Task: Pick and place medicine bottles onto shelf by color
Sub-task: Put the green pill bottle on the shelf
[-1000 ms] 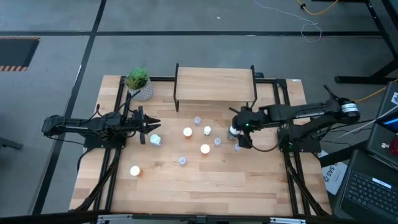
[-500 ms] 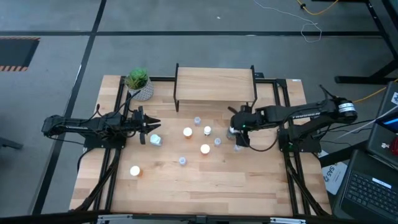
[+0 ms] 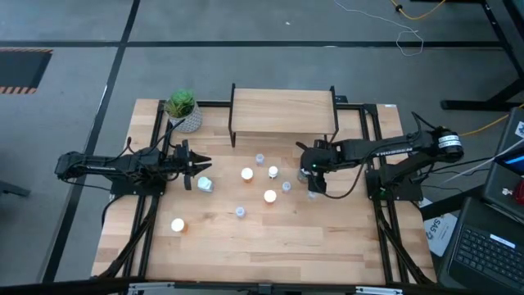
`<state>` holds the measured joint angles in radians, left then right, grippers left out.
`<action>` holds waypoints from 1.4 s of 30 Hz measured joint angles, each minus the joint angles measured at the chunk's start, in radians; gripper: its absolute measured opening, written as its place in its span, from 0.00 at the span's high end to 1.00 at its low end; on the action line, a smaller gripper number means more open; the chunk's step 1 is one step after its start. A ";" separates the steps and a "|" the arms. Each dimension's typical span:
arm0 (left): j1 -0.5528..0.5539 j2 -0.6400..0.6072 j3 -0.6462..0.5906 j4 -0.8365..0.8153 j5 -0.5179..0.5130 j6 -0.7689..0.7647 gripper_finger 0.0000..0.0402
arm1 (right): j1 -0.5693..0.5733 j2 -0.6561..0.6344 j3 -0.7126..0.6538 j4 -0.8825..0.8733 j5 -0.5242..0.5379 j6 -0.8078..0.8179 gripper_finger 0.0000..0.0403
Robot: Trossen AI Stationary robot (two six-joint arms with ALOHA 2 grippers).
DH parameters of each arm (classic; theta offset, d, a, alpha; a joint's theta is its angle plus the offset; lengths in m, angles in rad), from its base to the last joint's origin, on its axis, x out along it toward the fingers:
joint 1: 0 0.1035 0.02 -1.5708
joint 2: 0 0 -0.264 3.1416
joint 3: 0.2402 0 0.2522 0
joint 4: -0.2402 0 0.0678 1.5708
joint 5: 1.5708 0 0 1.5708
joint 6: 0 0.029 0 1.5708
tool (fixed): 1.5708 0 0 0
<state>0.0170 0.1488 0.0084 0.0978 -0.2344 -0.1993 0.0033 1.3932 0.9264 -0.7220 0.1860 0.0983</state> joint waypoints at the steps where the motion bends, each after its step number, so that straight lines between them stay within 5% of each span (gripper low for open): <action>1: 0.000 0.000 0.000 0.000 0.000 0.000 0.75 | -0.001 0.005 0.000 0.006 -0.001 0.003 0.26; 10: 0.000 0.000 0.000 0.000 0.000 0.000 0.75 | 0.000 -0.013 -0.001 0.022 -0.003 0.024 0.42; 16: 0.000 0.000 0.000 0.000 0.000 0.000 0.75 | -0.001 -0.021 0.014 0.004 -0.003 0.052 0.42; 25: 0.000 0.000 0.000 -0.004 0.000 0.000 0.75 | -0.008 -0.021 0.368 -0.167 0.018 -0.009 0.42; 32: 0.000 0.000 0.000 -0.004 0.000 0.000 0.75 | -0.108 -0.022 0.673 -0.278 0.418 -0.160 0.42; 34: 0.000 0.000 0.000 -0.004 0.000 0.000 0.75 | -0.176 -0.023 0.730 -0.296 0.456 -0.184 0.42; 42: 0.000 0.000 0.000 -0.004 0.000 0.000 0.75 | -0.554 -0.004 0.699 -0.385 0.173 -0.121 0.42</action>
<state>0.0174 0.1490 0.0084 0.0940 -0.2347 -0.1991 -0.5508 1.3891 1.6252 -1.1074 0.3591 -0.0232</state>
